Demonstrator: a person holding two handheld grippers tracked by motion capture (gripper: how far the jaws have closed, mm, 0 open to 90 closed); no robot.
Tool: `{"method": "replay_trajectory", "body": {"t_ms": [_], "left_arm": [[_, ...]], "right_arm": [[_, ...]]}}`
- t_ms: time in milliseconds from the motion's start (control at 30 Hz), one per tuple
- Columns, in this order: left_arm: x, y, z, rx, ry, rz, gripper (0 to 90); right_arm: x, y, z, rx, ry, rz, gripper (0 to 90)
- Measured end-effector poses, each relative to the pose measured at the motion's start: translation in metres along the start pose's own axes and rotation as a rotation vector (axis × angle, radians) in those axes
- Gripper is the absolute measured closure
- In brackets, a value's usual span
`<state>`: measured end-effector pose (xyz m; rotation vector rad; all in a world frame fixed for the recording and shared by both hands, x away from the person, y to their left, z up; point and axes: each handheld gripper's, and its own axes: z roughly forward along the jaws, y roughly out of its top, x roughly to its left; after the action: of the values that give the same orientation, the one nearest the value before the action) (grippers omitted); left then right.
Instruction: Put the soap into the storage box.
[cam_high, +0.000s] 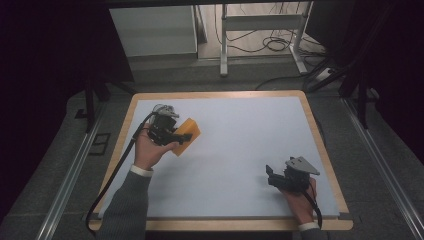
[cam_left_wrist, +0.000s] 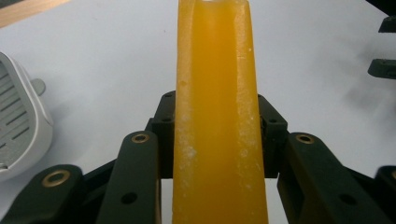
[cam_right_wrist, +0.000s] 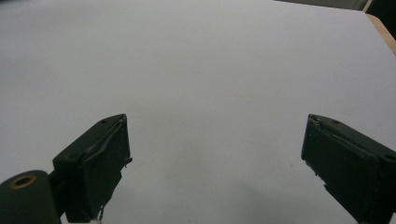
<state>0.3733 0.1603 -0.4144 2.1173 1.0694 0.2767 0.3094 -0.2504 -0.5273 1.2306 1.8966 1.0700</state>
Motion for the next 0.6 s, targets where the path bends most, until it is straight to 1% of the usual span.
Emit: {"method": "replay_trajectory", "body": {"t_ms": [33,133,233,367,600], "left_arm": [[0.001,0.000,0.000,-0.005,0.005,-0.003,61.0],[0.003,0.001,-0.001,-0.006,0.000,-0.011,61.0],[0.007,0.002,0.000,-0.001,0.009,-0.019,61.0],[0.011,0.003,0.002,0.005,0.009,-0.027,61.0],[0.016,0.004,0.003,0.002,0.015,-0.041,61.0]], "right_arm": [[0.000,0.000,0.000,0.000,0.000,0.000,7.9],[0.000,0.000,0.000,0.000,0.000,-0.001,7.9],[0.000,0.000,0.000,0.000,0.000,0.001,7.9],[0.000,0.000,0.000,0.000,0.000,0.000,7.9],[0.000,0.000,0.000,0.001,0.000,0.001,7.9]]}}
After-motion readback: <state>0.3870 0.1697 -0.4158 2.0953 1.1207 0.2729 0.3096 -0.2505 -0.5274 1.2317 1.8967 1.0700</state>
